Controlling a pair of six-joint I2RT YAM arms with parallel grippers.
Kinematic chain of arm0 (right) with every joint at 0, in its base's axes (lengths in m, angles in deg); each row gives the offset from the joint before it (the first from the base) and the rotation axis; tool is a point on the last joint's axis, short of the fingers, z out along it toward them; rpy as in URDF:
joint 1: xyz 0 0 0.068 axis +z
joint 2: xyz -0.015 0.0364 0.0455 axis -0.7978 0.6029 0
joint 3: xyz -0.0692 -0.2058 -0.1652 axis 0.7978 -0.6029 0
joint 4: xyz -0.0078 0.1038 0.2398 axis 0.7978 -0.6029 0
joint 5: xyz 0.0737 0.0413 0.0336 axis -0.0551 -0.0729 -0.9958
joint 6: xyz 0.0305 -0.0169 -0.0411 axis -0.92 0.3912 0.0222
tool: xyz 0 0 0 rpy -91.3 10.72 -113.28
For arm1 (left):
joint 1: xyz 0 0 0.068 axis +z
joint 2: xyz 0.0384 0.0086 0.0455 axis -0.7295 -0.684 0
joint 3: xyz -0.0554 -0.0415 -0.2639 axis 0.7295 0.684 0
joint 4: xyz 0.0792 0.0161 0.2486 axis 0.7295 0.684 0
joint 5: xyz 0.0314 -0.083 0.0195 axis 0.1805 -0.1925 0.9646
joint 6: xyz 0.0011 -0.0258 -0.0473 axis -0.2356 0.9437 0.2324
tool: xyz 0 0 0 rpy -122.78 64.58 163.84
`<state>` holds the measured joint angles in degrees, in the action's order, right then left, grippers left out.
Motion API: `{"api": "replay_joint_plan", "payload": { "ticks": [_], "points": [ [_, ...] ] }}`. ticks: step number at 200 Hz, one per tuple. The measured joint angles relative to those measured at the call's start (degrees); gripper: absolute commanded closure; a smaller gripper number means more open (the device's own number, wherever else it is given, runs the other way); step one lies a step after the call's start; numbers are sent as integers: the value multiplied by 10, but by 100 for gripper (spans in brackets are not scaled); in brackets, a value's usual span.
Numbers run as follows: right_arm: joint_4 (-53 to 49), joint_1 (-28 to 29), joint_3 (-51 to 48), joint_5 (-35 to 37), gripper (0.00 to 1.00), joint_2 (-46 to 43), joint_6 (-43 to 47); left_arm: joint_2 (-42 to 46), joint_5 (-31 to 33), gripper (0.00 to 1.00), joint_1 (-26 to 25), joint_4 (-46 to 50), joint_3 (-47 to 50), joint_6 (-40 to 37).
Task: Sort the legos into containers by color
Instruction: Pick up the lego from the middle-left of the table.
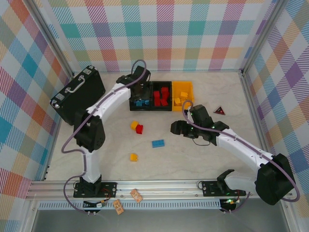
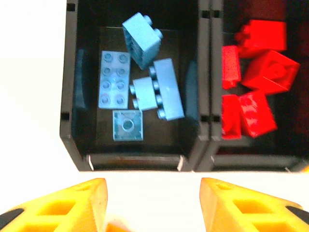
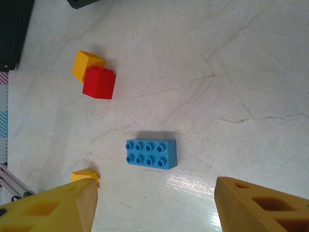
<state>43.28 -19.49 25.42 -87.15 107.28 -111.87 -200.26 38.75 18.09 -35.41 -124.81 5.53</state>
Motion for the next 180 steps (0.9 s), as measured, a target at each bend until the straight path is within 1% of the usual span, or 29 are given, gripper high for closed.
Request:
{"api": "replay_joint_plan", "payload": {
  "ticks": [26,57,73,114,133,154,180],
  "points": [
    [-14,5,0,8,34,0,9,78,-30,47,-1,-26,92,2],
    [-33,27,5,27,33,10,15,165,-69,45,-1,-56,219,14],
    [-39,42,9,38,30,22,15,209,-85,45,-1,-66,279,24],
    [-46,78,15,63,30,57,14,312,-120,43,-5,-93,397,61],
    [-45,83,15,63,30,61,10,341,-131,42,-24,-107,439,79],
    [-41,86,15,63,29,61,4,347,-141,39,-61,-126,472,93],
    [-42,85,8,77,26,53,-9,344,-149,32,-103,-139,494,114]
  ]
}}
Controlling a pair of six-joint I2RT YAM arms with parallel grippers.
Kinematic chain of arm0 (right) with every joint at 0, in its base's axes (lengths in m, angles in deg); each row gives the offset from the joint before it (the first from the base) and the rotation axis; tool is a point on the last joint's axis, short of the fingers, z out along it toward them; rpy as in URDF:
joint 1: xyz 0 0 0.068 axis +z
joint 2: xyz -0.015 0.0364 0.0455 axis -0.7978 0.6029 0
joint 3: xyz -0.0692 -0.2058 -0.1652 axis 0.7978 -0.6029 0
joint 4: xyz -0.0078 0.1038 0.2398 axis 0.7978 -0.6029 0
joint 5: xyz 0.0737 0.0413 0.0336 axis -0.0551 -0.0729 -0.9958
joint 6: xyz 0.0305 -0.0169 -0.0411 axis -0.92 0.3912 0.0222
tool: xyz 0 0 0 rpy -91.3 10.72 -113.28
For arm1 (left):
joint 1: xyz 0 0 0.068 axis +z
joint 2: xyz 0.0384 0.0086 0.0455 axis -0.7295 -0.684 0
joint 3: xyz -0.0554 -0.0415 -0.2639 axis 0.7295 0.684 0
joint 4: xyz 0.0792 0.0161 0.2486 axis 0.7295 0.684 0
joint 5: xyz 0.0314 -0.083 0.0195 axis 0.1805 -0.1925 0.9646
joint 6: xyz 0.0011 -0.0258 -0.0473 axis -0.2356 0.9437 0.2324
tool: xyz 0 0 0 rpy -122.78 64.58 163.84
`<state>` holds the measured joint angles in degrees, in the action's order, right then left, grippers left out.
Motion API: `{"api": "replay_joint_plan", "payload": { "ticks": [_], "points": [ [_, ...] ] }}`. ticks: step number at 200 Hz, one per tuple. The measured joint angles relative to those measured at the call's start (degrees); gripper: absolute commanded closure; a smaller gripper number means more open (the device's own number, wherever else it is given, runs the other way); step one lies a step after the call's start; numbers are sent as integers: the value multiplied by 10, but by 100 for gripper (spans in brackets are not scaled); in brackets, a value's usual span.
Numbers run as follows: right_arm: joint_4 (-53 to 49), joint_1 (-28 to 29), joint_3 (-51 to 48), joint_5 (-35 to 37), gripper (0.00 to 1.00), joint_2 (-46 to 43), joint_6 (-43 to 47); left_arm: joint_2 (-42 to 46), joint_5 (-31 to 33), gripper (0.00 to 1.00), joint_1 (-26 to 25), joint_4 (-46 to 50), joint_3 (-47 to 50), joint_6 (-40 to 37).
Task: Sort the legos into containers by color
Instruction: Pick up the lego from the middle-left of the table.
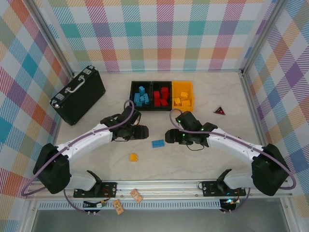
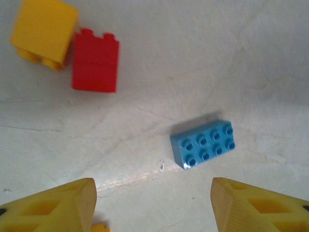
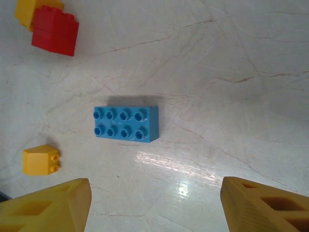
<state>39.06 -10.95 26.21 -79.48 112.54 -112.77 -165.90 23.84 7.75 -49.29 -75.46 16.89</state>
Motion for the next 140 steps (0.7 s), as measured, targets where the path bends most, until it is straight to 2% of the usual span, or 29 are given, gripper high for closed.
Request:
{"api": "replay_joint_plan", "payload": {
  "ticks": [35,76,140],
  "points": [
    [-12,-6,-41,24,24,-52,-21,-37,-6,23,-52,-32,0,39],
    [-31,-45,-85,39,24,-100,-43,-120,-7,16,-100,-51,-6,76],
    [-43,-79,-109,42,24,-131,-43,-214,-2,15,-112,-42,-93,89]
  ]
}}
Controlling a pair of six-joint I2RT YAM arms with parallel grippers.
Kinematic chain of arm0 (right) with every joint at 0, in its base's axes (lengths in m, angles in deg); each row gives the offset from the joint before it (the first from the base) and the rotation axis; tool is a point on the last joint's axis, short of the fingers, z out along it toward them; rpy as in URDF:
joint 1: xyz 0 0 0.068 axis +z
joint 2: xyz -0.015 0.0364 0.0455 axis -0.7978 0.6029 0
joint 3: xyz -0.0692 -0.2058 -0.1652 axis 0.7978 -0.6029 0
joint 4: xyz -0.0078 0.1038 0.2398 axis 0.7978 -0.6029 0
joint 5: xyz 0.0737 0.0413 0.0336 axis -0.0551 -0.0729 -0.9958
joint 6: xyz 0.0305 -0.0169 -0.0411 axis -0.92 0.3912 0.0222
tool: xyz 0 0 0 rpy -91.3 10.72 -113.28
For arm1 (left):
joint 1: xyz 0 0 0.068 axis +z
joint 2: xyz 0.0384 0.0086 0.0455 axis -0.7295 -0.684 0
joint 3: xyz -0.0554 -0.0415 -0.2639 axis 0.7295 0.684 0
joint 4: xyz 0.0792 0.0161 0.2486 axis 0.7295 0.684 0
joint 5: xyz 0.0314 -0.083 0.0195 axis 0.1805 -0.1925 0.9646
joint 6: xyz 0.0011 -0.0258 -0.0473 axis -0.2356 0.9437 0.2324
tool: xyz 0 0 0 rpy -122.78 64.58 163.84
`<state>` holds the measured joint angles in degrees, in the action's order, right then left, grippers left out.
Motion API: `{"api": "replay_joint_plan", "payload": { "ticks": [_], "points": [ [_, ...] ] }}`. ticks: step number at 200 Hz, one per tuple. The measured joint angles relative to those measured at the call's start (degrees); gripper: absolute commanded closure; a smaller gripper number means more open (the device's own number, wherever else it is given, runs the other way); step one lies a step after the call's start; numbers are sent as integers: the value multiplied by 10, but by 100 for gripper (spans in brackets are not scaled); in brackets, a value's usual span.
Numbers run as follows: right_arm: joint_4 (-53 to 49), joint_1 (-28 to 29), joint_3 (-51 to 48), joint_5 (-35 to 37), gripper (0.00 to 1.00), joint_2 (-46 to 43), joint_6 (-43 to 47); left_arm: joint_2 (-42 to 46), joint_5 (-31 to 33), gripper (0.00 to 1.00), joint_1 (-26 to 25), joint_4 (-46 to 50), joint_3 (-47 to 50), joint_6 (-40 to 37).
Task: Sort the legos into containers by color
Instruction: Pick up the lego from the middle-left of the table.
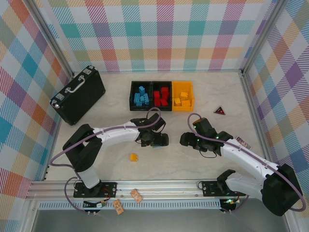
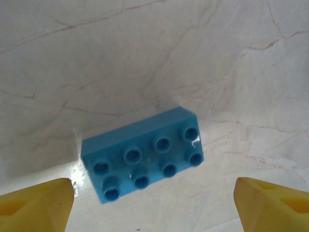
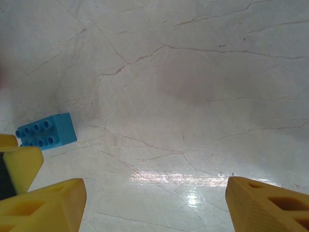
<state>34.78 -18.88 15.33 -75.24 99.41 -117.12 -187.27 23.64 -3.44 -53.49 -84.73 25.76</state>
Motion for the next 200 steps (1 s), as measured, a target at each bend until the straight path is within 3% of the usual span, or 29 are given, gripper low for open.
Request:
{"api": "replay_joint_plan", "payload": {
  "ticks": [58,94,136,200],
  "points": [
    [1,-7,-6,-1,24,-1,0,-87,39,19,-9,84,-98,4],
    [3,-10,-8,-2,24,-1,0,-129,63,33,-21,128,-140,0],
    [6,-11,-14,-14,24,-1,3,-131,73,43,-23,136,-145,-3],
    [34,-11,-14,-90,25,-1,37,-111,110,47,-19,139,-142,-8]
  ]
}}
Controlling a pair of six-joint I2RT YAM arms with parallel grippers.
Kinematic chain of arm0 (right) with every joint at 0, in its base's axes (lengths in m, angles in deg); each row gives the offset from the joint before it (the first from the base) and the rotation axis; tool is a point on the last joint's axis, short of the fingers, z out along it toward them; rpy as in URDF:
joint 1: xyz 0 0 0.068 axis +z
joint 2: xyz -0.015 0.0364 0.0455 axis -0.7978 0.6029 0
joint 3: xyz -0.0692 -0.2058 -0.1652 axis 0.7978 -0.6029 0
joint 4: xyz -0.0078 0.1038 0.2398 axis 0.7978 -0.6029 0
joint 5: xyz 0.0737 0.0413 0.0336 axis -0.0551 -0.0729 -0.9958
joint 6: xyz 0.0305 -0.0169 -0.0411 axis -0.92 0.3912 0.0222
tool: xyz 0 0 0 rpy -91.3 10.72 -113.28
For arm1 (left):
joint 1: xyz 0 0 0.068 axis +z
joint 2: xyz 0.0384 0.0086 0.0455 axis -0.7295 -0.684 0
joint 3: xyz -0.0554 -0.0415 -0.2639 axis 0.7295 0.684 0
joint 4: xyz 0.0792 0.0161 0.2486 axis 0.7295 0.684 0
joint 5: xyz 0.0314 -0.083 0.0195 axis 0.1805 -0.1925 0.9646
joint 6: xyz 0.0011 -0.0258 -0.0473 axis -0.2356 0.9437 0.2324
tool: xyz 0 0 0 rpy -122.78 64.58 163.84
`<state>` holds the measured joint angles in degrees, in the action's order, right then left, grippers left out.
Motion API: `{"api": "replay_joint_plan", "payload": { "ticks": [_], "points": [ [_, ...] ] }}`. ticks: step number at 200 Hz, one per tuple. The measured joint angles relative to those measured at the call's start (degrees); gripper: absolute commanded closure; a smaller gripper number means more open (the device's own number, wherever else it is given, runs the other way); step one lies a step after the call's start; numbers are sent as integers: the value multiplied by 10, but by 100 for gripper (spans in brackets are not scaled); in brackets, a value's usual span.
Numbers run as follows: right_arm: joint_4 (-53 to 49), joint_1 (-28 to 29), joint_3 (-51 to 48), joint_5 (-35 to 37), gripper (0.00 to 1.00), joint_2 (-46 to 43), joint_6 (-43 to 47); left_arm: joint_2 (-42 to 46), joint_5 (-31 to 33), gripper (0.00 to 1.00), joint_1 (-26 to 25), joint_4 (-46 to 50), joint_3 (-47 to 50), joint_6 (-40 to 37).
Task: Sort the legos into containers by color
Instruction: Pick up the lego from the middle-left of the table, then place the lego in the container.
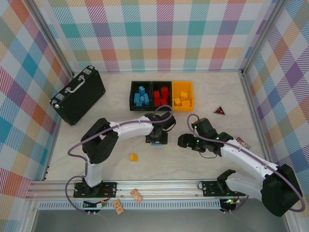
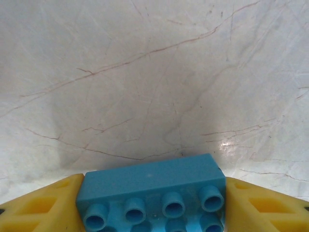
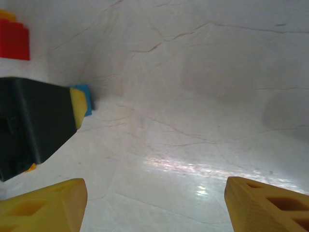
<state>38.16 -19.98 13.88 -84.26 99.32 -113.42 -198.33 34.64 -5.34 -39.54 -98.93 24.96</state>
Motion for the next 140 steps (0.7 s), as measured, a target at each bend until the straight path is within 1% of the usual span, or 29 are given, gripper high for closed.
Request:
{"api": "replay_joint_plan", "payload": {
  "ticks": [26,48,90,140],
  "points": [
    [10,0,0,-21,25,0,9,26,14,47,11,10,0,-11],
    [19,0,0,-31,25,1,11,50,26,47,31,19,0,-26],
    [36,1,6,-52,25,30,11,73,51,46,94,44,-20,-64],
    [59,15,59,-58,25,78,11,60,69,46,165,61,-103,-123]
  ]
}}
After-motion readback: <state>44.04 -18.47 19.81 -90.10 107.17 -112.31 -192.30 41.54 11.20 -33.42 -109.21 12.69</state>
